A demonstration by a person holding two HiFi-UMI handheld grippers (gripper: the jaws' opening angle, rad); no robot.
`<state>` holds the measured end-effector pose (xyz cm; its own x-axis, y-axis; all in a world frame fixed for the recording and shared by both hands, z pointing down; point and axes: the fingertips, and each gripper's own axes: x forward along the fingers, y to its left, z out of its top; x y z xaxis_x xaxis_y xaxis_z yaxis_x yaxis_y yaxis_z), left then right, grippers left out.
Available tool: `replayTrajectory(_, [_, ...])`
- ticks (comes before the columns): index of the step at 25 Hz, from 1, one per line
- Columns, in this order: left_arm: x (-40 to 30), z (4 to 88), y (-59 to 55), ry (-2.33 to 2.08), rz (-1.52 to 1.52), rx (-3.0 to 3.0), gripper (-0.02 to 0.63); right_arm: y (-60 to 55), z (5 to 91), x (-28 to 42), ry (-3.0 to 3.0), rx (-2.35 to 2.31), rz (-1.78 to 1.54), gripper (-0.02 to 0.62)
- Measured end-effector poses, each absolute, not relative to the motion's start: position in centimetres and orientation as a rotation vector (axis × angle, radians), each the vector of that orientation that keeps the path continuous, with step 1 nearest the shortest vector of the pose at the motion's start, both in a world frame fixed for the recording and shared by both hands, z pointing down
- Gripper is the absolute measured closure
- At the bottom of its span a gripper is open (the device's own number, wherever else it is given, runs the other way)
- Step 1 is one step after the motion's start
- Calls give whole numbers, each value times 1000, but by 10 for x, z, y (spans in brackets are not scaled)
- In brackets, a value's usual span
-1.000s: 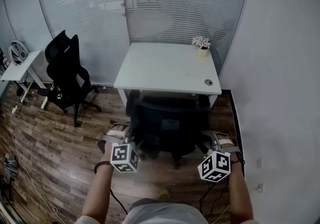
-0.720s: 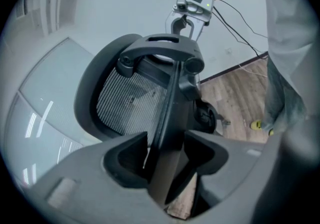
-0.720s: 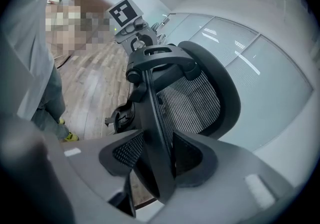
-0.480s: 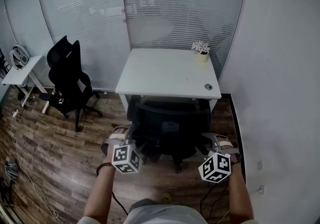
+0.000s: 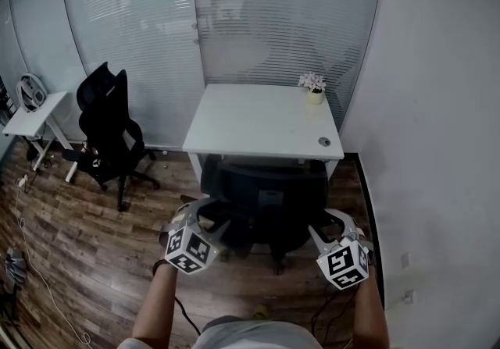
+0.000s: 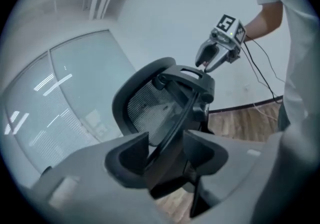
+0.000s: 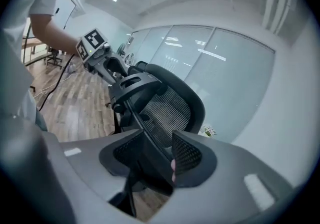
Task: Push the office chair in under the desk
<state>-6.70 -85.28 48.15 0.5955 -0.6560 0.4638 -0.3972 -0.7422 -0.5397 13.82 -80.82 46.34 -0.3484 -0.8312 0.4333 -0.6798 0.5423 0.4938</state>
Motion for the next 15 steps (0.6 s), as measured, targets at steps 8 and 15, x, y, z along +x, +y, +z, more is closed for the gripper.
replayTrajectory(8, [-81,452,-833,1048,-716,-2571,434,-790,438,134,-2219,1500,-133,463])
replayTrajectory(15, [-102,418,-816,1246,-483,-2612,520,-773,424,138,-2245,1708,-33,515])
